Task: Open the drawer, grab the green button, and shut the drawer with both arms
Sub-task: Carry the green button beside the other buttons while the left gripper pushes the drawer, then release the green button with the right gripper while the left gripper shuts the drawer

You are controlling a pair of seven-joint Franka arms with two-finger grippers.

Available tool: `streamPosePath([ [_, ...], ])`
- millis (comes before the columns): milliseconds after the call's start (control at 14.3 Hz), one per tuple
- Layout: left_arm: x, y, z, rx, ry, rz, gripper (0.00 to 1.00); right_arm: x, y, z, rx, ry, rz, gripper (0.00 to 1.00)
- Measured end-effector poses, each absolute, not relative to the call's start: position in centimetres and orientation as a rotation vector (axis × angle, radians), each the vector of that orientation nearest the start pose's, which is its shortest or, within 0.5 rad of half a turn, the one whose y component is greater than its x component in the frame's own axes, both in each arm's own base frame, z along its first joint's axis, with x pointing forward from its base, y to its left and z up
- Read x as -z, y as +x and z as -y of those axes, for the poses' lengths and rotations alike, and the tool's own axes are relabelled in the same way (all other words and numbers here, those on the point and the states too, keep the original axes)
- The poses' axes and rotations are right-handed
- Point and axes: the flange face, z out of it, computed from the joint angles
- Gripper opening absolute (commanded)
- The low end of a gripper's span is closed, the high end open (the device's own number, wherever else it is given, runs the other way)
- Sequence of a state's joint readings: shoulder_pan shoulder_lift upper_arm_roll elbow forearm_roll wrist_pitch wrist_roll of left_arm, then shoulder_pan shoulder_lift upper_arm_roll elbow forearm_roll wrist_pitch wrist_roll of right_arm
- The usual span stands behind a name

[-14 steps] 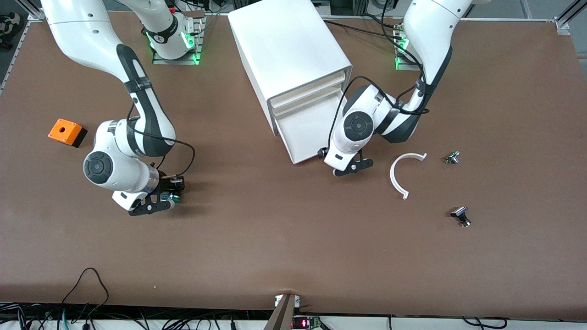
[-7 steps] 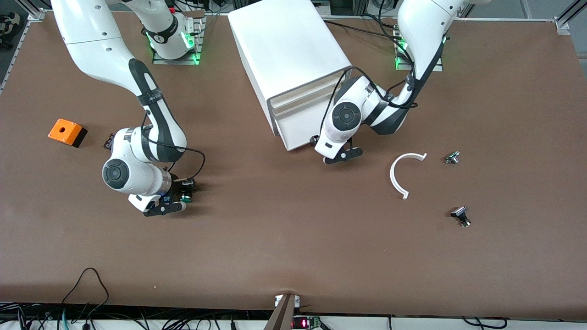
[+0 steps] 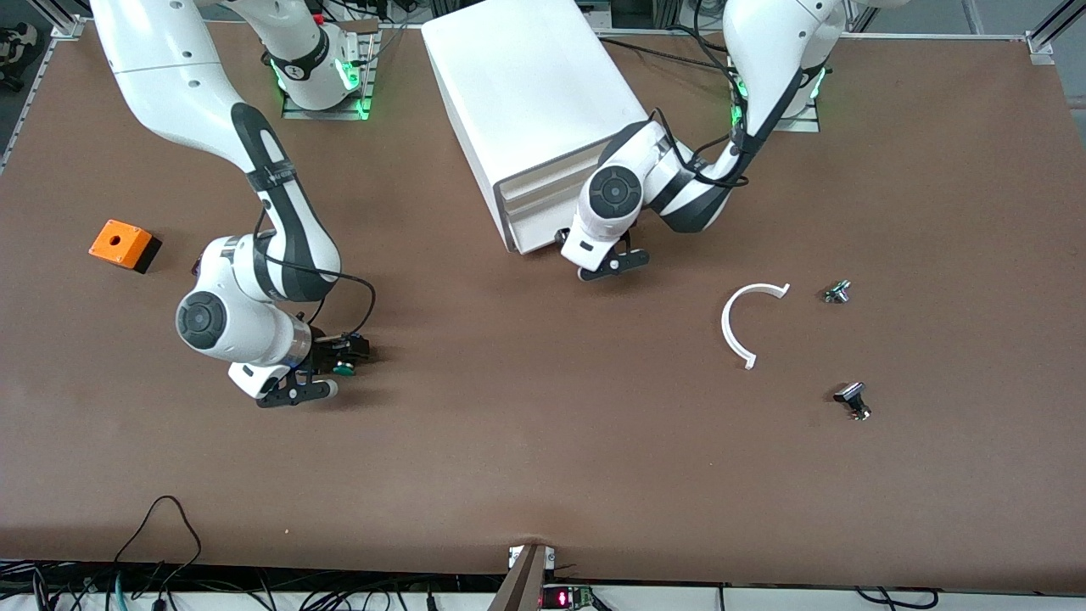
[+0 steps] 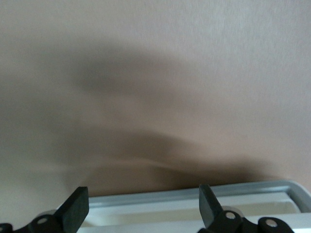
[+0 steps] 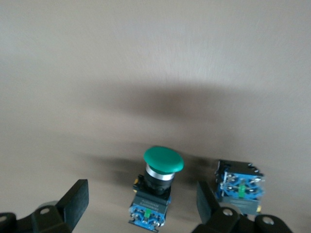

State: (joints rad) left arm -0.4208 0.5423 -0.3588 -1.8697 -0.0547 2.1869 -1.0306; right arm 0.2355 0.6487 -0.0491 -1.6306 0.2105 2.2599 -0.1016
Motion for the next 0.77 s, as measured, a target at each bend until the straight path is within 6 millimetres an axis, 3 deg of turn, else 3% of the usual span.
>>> streamPosePath([
  [210,-22.6,43.6,43.3,-0.475,-3.055,0.475,1.0,-29.9,67.9,-13.8,0.075,-2.997,0.267,0.99],
  [491,-22.6,42.8,43.7,-0.486,-3.052,0.467,1.0,-37.1,67.5,-12.3,0.153,-3.042,0.321,0.99],
  [771,-22.9,42.0,44.5,-0.496,-3.048,0.47,1.0,-42.8,66.4,-8.6,0.146,-3.056,0.27,0.99],
])
